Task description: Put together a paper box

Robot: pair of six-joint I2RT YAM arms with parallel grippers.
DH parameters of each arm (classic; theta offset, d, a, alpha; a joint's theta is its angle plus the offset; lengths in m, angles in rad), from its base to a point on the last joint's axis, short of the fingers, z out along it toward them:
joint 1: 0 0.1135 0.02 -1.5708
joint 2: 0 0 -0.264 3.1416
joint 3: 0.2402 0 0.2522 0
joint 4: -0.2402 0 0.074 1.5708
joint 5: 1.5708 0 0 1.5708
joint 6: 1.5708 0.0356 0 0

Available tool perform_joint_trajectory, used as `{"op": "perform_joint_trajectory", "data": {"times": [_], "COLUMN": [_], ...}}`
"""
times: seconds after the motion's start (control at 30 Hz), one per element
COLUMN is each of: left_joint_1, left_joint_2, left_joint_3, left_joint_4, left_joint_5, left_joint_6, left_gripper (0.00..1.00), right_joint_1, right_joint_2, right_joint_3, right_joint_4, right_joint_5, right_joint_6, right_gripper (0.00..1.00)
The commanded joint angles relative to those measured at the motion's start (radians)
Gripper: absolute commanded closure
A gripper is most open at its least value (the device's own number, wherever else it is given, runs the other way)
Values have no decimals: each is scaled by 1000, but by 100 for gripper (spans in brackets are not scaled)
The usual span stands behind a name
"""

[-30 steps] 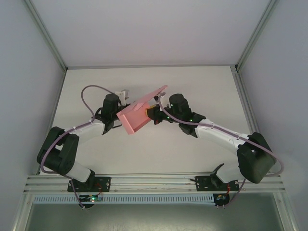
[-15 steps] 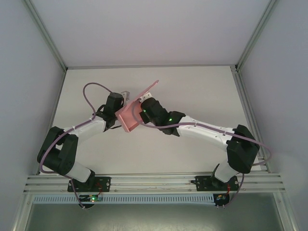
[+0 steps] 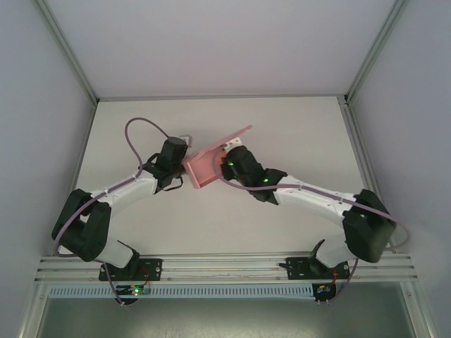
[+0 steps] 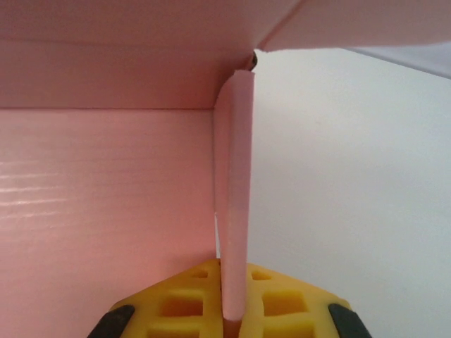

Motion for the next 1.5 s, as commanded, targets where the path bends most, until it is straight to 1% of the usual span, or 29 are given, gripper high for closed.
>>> {"op": "perform_joint_trajectory", "data": {"times": [0.0, 0.1, 0.17, 0.3, 0.33, 0.4, 0.5, 0.57, 0.6, 0.67, 0.73, 0.77, 0.87, 0.93, 1.03, 1.1, 1.17, 1.2, 1.23, 1.27, 1.3, 1.33, 1.37, 1.47], "left_joint_1": [-14, 18, 34, 41, 43, 52, 55, 56, 57, 58, 57, 57, 57, 57, 55, 53, 51, 50, 43, 35, 25, 13, 5, -2], "left_joint_2": [3, 11, -1, -58, -74, -95, -94, -98, -104, -120, -146, -161, -209, -230, -235, -228, -211, -196, -171, -147, -121, -93, -70, -14], "left_joint_3": [50, 26, 13, -15, -27, -38, -4, -8, -12, -17, -28, -35, -50, -52, -42, -30, -28, -23, -5, 18, 42, 64, 84, 127], "left_joint_4": [-47, -109, -175, -283, -281, -260, -315, -319, -310, -291, -257, -229, -179, -167, -171, -179, -165, -162, -173, -194, -211, -219, -225, -227], "left_joint_5": [-112, -146, -195, -294, -302, -276, -314, -322, -311, -281, -225, -176, -64, -19, 26, 52, 111, 142, 152, 153, 153, 154, 158, 170], "left_joint_6": [-13, -31, -32, -14, -17, 3, 15, 19, 27, 45, 79, 106, 180, 216, 261, 283, 330, 361, 387, 413, 442, 470, 500, 547], "left_gripper": [0, 0, 0, 0, 0, 0, 0, 0, 0, 0, 0, 0, 0, 0, 0, 0, 0, 0, 0, 0, 0, 0, 0, 1], "right_joint_1": [-56, -111, -143, -139, -135, -127, -118, -119, -118, -116, -113, -113, -113, -120, -146, -168, -199, -227, -263, -300, -336, -370, -397, -468], "right_joint_2": [-79, -101, -70, 83, 124, 200, 277, 305, 313, 311, 282, 254, 153, 95, 31, -2, -46, -65, -86, -102, -113, -121, -122, -88], "right_joint_3": [-64, -65, -75, -54, -36, -3, 22, 29, 28, 24, 14, 10, -9, -16, -26, -31, -46, -54, -57, -52, -43, -30, -16, 49], "right_joint_4": [4, -113, -180, -279, -303, -344, -354, -362, -362, -363, -361, -354, -339, -337, -335, -335, -307, -284, -264, -259, -256, -251, -246, -273], "right_joint_5": [39, -30, -70, -81, -82, -60, -29, -18, -15, -17, -32, -38, -45, -50, -73, -93, -153, -216, -287, -345, -417, -461, -491, -670], "right_joint_6": [19, 51, 86, 141, 154, 182, 221, 245, 252, 261, 264, 262, 240, 223, 193, 154, 52, -14, -91, -150, -225, -284, -332, -548], "right_gripper": [100, 100, 100, 100, 100, 100, 100, 100, 98, 90, 77, 75, 61, 51, 45, 41, 37, 36, 33, 31, 30, 28, 26, 25]}}
